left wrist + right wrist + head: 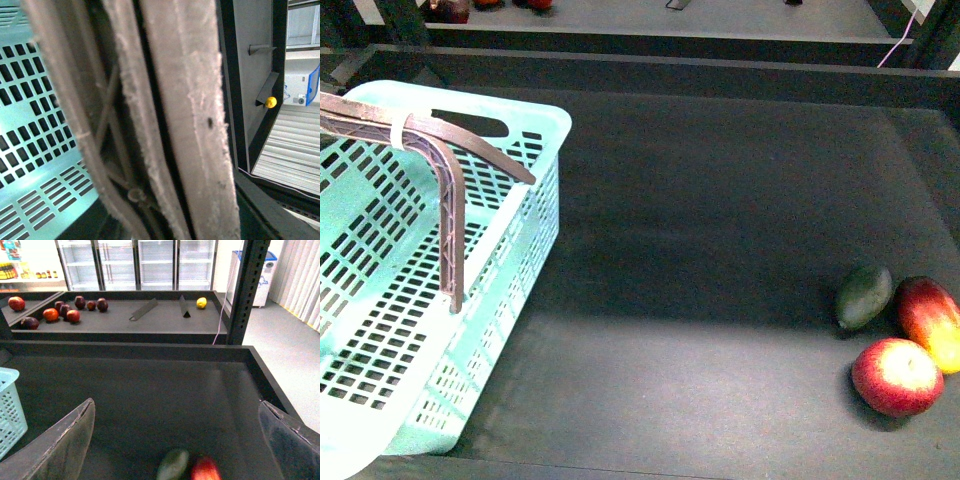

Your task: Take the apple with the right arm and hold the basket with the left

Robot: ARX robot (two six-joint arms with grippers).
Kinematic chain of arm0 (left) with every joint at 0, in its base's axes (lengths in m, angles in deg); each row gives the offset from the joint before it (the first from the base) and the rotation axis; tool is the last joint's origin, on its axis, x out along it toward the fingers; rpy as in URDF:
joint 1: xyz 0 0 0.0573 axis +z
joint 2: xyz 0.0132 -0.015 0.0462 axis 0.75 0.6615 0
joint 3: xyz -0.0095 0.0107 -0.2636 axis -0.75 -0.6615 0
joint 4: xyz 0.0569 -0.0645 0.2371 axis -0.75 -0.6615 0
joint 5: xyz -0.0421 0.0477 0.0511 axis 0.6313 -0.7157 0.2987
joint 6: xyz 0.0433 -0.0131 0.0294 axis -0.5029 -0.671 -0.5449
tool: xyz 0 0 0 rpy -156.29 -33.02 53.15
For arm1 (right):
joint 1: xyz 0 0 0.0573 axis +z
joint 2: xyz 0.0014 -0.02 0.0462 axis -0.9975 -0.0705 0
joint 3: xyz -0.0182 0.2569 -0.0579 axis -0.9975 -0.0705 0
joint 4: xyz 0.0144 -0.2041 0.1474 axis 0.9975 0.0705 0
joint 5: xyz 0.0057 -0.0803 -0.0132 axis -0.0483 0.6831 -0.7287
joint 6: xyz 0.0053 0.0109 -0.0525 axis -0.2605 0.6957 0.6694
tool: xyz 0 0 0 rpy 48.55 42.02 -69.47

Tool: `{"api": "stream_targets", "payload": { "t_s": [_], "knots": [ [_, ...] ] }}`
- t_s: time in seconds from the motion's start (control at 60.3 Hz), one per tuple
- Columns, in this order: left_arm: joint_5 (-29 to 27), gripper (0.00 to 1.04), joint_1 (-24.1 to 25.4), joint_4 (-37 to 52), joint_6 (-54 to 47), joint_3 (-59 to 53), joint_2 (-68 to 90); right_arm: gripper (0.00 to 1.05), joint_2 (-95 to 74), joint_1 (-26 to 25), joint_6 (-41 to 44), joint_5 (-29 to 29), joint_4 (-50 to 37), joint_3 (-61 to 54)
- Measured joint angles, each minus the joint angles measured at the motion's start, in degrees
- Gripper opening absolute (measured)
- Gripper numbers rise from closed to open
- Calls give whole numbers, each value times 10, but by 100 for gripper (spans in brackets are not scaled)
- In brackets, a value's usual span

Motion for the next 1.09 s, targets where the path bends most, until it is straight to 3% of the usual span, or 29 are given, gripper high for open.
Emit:
{"api": "stream_targets", "payload": {
  "t_s": [0.083,0.448,1.094],
  "knots": [
    [4,17,-5,-9,40,5,-1,96,0,0,0,0,0,0],
    [-3,17,-64,-78,-15,12,-81,96,0,0,0,0,0,0],
    [0,17,-319,-198,-68,96,-170,96,0,0,0,0,0,0]
  ]
}}
